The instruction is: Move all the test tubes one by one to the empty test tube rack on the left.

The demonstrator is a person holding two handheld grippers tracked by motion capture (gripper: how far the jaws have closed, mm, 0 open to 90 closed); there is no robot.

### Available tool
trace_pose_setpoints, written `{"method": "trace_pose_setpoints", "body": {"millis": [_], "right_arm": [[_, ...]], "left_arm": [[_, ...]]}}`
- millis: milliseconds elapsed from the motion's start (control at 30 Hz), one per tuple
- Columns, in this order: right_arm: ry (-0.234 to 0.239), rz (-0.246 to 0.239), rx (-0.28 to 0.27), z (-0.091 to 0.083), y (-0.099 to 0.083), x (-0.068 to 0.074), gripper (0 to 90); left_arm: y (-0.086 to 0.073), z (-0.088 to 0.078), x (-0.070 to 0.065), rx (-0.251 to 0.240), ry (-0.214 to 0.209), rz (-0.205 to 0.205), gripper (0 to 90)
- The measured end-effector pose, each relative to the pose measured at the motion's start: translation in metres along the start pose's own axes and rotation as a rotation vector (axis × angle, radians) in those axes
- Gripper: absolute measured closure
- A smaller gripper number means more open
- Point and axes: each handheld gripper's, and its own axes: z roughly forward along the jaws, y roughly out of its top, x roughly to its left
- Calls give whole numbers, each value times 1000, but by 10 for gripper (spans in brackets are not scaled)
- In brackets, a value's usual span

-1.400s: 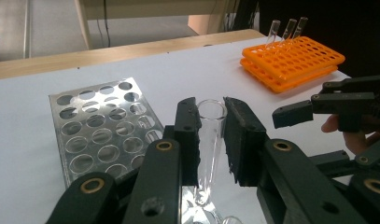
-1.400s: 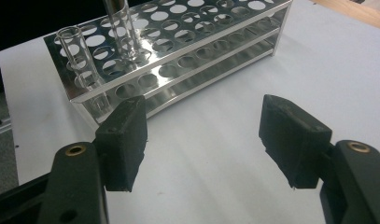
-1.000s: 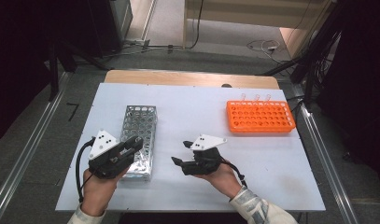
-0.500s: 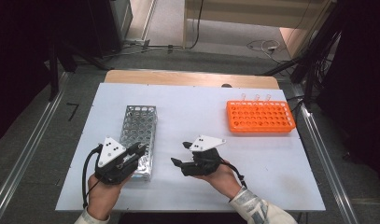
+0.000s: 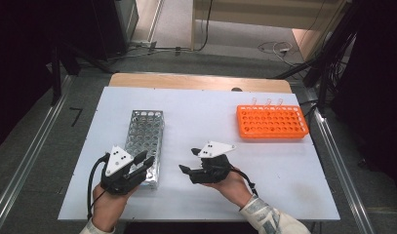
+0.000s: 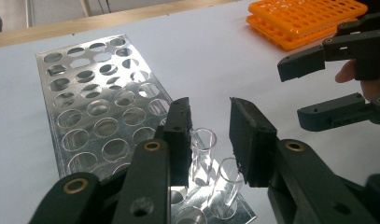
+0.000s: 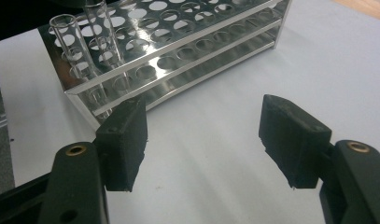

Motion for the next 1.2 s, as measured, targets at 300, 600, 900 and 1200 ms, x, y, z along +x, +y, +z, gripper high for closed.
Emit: {"method": "trace_pose_setpoints", "body": {"millis": [300, 600, 900, 1200], "right_arm": [[-61, 45, -29, -12, 0, -21, 316], [-171, 121, -72, -33, -3, -60, 323], [-317, 138, -97, -53, -5, -91, 327], [-427, 207, -104, -69, -13, -130, 320]], "left_arm": [[3, -2, 6, -44, 26, -44, 399], [4, -2, 20, -96, 101, -102, 245], [5, 5, 35, -105, 138, -138, 229], [3, 6, 38, -108, 139, -139, 222]]}}
